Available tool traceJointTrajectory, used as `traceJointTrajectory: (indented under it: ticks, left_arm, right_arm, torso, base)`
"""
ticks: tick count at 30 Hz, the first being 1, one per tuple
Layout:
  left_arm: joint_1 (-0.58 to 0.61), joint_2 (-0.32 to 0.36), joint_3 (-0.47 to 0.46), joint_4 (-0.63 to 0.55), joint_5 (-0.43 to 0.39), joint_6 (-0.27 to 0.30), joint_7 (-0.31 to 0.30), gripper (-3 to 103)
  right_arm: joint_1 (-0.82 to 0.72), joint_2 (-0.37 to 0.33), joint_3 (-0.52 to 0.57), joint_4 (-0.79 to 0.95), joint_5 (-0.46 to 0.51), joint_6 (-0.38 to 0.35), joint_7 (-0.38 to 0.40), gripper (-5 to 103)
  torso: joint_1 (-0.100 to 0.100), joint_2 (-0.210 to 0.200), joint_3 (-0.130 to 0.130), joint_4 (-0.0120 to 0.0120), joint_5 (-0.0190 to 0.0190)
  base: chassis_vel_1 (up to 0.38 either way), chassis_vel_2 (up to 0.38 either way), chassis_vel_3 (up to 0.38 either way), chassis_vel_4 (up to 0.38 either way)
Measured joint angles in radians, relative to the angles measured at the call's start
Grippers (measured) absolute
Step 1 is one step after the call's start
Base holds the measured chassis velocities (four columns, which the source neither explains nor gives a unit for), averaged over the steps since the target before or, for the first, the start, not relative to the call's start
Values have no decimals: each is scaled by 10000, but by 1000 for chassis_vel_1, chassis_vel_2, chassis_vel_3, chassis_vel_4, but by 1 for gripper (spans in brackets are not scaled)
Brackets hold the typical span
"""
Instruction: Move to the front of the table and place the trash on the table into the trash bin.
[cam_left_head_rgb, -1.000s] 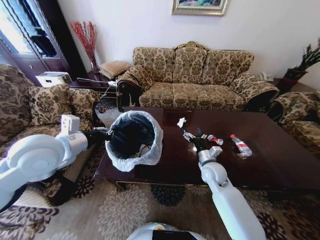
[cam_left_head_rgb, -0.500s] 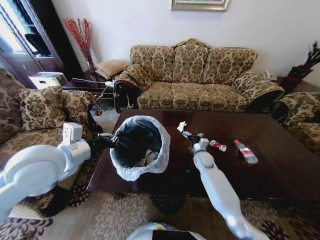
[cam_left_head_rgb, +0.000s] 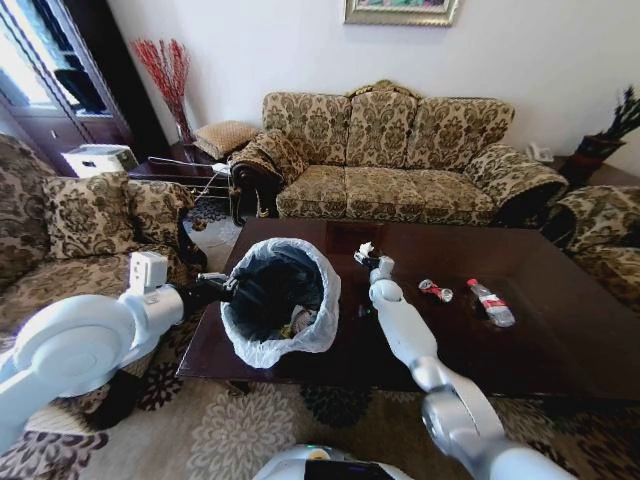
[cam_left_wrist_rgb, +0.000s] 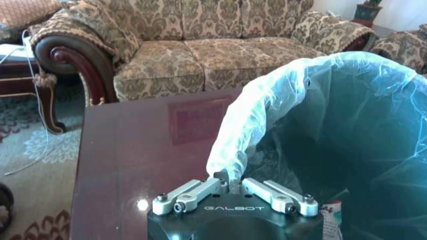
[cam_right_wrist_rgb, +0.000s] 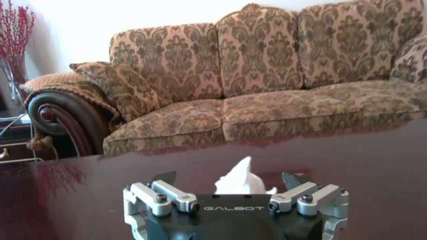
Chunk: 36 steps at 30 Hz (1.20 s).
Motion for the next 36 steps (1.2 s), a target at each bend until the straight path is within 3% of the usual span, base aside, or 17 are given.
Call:
traceJointTrajectory:
  ticks: [8,15,16,18,19,22,36]
  left_arm:
    - [-16,-22,114,110,1,-1,57,0]
    - [-27,-61,121,129,5,-22,100,0]
    - [-25,-80,118,125,4,-35,105,0]
    - [-24,-84,115,119,5,-38,105,0]
    - [-18,-87,109,105,5,-42,106,0]
    - [-13,-84,94,88,5,-44,107,0]
    - [-5,-77,18,17,6,-56,110,0]
  right_arm:
    - [598,185,-51,-1134,192,-297,-154,103]
    - [665,248,-55,-1538,402,-636,-340,89]
    - [642,244,-54,-1555,454,-685,-361,82]
    - [628,240,-53,-1551,459,-700,-362,82]
    - [596,233,-49,-1533,475,-726,-362,73]
    - [579,214,-44,-1511,535,-775,-362,70]
    - [59,33,-40,-681,774,-936,-350,30]
  torso:
    - [1,-1,0,-5,3]
    - [1,0,0,-1,3]
    - [1,0,0,-3,3]
    - [1,0,0,-3,3]
    - [1,0,0,-4,3]
    - [0,0,-1,-4,2]
    - [0,0,-1,-2,4]
  base:
    - [0,0,0,0]
    - [0,0,0,0]
    - [0,0,0,0]
    - [0,0,0,0]
    - [0,0,0,0]
    - [0,0,0,0]
    - [0,0,0,0]
